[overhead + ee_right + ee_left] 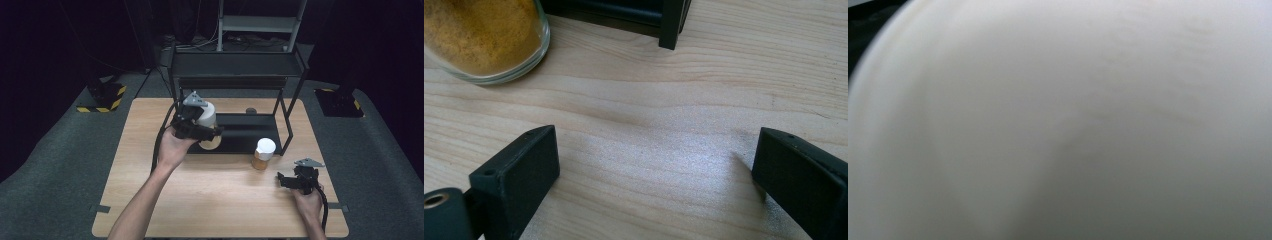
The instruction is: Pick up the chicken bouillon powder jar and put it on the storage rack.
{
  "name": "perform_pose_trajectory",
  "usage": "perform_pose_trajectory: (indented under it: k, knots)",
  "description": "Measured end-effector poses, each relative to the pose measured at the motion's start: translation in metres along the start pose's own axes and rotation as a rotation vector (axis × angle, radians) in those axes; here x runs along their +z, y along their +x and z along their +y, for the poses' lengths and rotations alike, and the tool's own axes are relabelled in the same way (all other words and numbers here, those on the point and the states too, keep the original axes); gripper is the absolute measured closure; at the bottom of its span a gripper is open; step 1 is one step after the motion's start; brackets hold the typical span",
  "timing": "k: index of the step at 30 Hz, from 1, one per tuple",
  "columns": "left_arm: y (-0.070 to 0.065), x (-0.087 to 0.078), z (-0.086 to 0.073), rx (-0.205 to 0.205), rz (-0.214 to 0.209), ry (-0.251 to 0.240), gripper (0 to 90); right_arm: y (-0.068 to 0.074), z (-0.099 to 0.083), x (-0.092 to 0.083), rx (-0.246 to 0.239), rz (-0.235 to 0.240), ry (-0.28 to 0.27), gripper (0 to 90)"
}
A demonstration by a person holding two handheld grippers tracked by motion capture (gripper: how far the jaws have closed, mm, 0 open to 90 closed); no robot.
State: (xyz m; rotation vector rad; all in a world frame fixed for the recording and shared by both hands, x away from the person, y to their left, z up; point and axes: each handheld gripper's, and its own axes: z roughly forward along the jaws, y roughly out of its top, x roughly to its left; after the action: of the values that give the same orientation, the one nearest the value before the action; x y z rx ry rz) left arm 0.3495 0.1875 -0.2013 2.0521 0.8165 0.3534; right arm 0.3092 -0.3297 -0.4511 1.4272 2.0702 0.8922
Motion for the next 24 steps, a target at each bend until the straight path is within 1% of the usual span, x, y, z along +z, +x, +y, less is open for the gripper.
perform_pose_trajectory:
  k: [3,4,6,9,10,11,14,15,16,18,21,22,23,24]
  knots:
    - [0.004,-0.005,0.015,-0.011,0.000,-0.004,32.6,0.000,0.000,0.000,0.000,0.000,0.000,4.2]
    - [0.007,-0.008,0.024,-0.018,0.002,-0.004,32.6,0.000,0.000,0.000,0.000,0.000,0.000,4.2]
    - [0.009,-0.010,0.034,-0.027,0.004,-0.003,32.6,0.000,0.000,0.000,0.000,0.000,0.000,4.3]
    - [0.012,-0.012,0.052,-0.044,0.017,-0.004,32.6,0.000,0.000,0.000,-0.001,0.000,0.000,4.2]
    - [0.012,-0.012,0.052,-0.044,0.017,-0.004,32.7,0.000,0.000,0.000,0.000,0.000,0.000,4.2]
    - [0.015,-0.013,0.060,-0.053,0.021,-0.007,32.7,0.000,0.000,0.000,0.000,0.000,0.000,4.3]
    - [0.018,-0.014,0.074,-0.066,0.035,-0.009,32.7,0.000,0.000,0.000,0.000,-0.001,0.000,4.3]
    - [0.019,-0.014,0.084,-0.075,0.050,-0.005,32.8,0.000,0.000,0.000,0.000,-0.001,0.000,4.3]
    - [0.019,-0.014,0.084,-0.075,0.050,-0.005,32.8,0.000,0.000,0.000,0.000,-0.001,0.000,4.3]
    - [0.018,-0.013,0.094,-0.078,0.070,-0.004,32.8,0.000,0.000,0.000,-0.001,-0.002,0.000,4.3]
    - [0.022,-0.012,0.105,-0.094,0.079,-0.010,32.8,0.000,0.000,0.000,0.001,-0.001,0.000,4.3]
    - [0.022,-0.011,0.109,-0.099,0.089,-0.011,32.8,0.000,0.000,0.000,0.001,-0.001,0.001,4.3]
    - [0.023,-0.008,0.118,-0.107,0.113,-0.003,32.9,0.000,0.000,0.000,0.000,-0.001,0.000,4.3]
    - [0.023,-0.007,0.121,-0.112,0.122,-0.002,32.9,0.000,0.000,0.000,-0.001,-0.002,0.000,4.3]
